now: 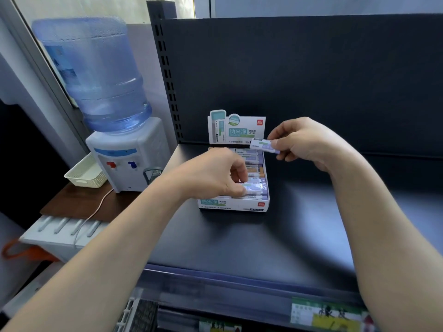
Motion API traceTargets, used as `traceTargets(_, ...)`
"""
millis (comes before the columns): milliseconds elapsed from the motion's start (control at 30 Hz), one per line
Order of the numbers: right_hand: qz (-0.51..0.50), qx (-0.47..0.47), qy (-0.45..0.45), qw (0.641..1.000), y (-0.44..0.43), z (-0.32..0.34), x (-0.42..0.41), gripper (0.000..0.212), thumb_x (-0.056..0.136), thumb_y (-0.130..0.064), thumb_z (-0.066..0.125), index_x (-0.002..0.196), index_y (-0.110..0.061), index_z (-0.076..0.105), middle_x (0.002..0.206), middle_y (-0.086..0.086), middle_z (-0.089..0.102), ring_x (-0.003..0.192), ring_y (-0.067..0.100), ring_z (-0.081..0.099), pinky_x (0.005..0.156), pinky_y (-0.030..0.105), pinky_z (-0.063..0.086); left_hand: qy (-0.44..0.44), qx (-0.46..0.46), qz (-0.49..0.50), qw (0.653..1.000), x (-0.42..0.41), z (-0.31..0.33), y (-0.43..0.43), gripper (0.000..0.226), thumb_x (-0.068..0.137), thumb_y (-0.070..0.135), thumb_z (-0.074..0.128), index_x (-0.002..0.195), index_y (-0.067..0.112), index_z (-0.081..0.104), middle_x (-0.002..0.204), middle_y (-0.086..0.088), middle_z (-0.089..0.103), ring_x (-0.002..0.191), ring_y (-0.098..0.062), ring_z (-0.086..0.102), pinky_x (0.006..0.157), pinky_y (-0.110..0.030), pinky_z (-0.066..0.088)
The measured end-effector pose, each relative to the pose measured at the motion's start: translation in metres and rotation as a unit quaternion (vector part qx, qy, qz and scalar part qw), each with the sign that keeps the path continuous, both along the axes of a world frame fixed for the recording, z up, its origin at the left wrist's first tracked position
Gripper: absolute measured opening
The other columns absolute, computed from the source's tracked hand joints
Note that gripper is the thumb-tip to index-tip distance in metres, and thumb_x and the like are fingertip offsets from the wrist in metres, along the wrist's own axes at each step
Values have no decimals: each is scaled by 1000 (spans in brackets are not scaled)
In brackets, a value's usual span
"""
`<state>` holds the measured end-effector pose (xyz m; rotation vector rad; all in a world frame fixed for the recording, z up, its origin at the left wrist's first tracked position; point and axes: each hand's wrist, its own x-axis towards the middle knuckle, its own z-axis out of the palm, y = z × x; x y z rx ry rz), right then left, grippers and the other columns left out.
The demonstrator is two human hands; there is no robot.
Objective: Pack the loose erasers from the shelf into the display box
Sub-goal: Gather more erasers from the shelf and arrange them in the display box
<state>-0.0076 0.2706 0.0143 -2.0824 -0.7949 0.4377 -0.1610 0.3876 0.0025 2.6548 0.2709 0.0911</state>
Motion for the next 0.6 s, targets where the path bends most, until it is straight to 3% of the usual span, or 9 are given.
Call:
traceTargets(133, 2, 1, 0, 1000, 0, 1, -2, 10, 89, -3, 57, 94, -7, 65, 69, 5, 61, 57, 12, 56, 53, 20, 46, -7, 34, 6, 999, 4, -3, -3, 13, 77, 18, 71, 88, 20, 63, 76, 12, 54, 68, -3, 50, 59, -9, 39)
traceTargets(233, 2, -2, 0, 1000, 0, 0, -2, 10, 89, -3, 57, 94, -6, 65, 69, 5, 61, 57, 12, 56, 53, 20, 46, 11, 19, 10, 1000, 6, -2, -1, 12, 79, 18, 72, 90, 17, 69, 80, 9, 62, 75, -8, 56, 70, -20, 47)
traceTargets(467, 0, -3, -2, 1000, -1, 1, -1, 10, 88, -4, 57, 94, -6, 65, 69, 4, 62, 57, 12, 57, 53, 21, 46, 17, -7, 14, 1000, 7, 3, 2, 5, 80, 19, 73, 85, 18, 75, 72, 11, 64, 64, -2, 55, 56, -9, 41)
traceTargets(533, 0, -4, -2, 1000, -1, 1, 0, 10, 88, -4, 58, 94, -7, 65, 70, 5, 62, 57, 12, 56, 54, 20, 46, -25, -10, 34, 999, 7, 2, 5, 6, 84, 18, 69, 87, 18, 74, 77, 10, 64, 68, -1, 55, 57, -5, 38)
traceTargets(600, 1, -5, -2, 1000, -1, 0, 0, 10, 88, -4, 58, 93, -7, 66, 70, 5, 62, 58, 12, 56, 54, 20, 46, -51, 4, 50, 997, 9, -3, 7, 12, 88, 15, 64, 95, 17, 73, 88, 9, 61, 76, -3, 54, 66, -10, 41)
